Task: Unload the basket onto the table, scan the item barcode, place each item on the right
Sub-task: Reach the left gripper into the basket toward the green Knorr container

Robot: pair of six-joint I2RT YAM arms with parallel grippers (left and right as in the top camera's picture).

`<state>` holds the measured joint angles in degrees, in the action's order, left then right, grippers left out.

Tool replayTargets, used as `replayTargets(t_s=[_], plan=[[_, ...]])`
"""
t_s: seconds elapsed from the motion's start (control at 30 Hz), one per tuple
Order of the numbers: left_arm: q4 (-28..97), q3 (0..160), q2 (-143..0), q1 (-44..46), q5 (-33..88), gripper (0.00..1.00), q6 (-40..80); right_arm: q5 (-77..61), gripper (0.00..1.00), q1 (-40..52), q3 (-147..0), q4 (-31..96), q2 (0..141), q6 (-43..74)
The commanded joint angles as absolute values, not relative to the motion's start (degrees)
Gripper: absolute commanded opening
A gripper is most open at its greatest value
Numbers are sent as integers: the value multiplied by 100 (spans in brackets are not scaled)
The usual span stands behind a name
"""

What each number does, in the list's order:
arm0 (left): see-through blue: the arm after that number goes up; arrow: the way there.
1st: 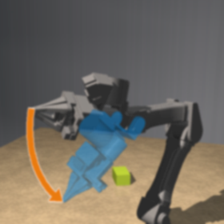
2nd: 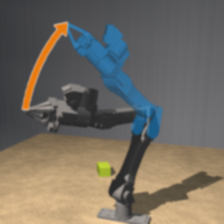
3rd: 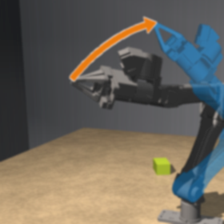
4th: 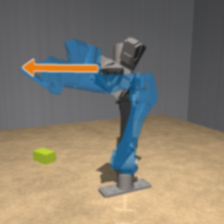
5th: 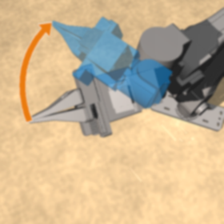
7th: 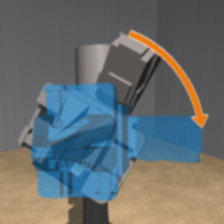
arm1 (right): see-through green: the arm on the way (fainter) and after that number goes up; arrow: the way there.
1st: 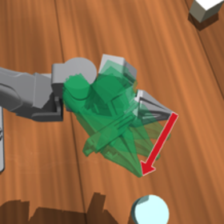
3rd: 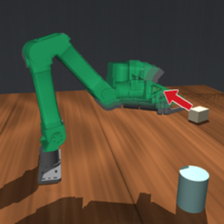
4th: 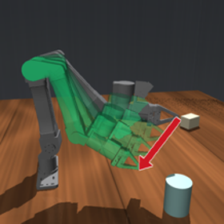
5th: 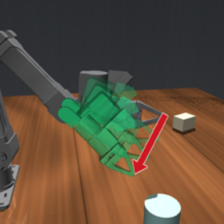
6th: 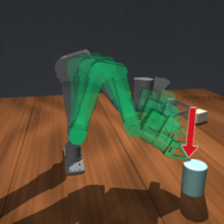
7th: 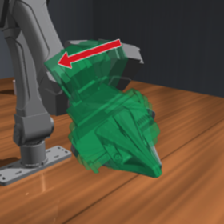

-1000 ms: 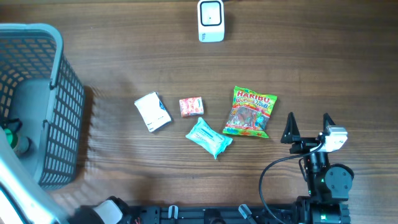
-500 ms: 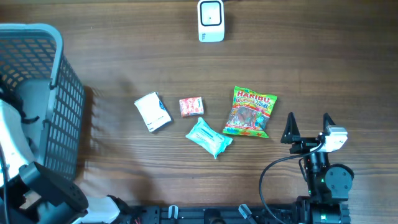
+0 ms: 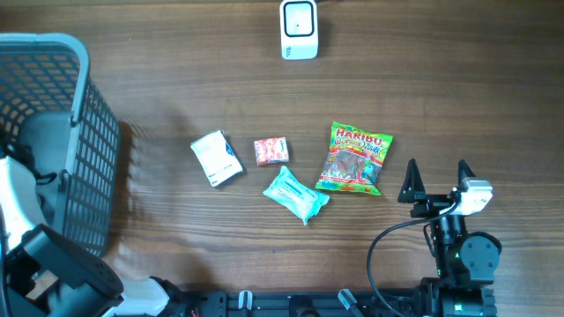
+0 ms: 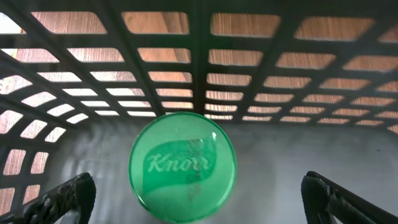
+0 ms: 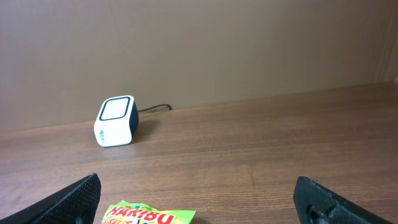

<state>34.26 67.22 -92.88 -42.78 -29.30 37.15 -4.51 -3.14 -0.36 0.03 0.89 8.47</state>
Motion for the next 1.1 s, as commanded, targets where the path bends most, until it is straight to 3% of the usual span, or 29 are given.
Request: replayTargets(t_s=[0.0, 0.43, 0.5, 0.57, 0.67, 0.93, 1.07], plan=[[3406, 6663, -9557, -4480, -2762, 100, 3629, -499, 100, -296, -30, -16, 54, 788], [3212, 6663, -10130, -4491, -2727, 100, 3625, -499, 100, -296, -30, -16, 54, 788], [3151, 6663, -10130, -4491, -2727, 92, 3621, -499, 100, -296, -30, -14, 54, 786], [3162, 6663, -10130, -4491, -2727, 76, 3621, -499, 100, -296, -30, -14, 54, 786], [3166, 6663, -10130, -4491, -2727, 68, 3621, -499, 100, -296, -30, -14, 54, 786], [3179, 6676, -9887, -4469, -2670, 67, 3621, -499, 100, -296, -30, -16, 54, 788], [3264, 6676, -9561, -4421, -1903, 64, 3625, -499, 100, -296, -30, -14, 54, 786]])
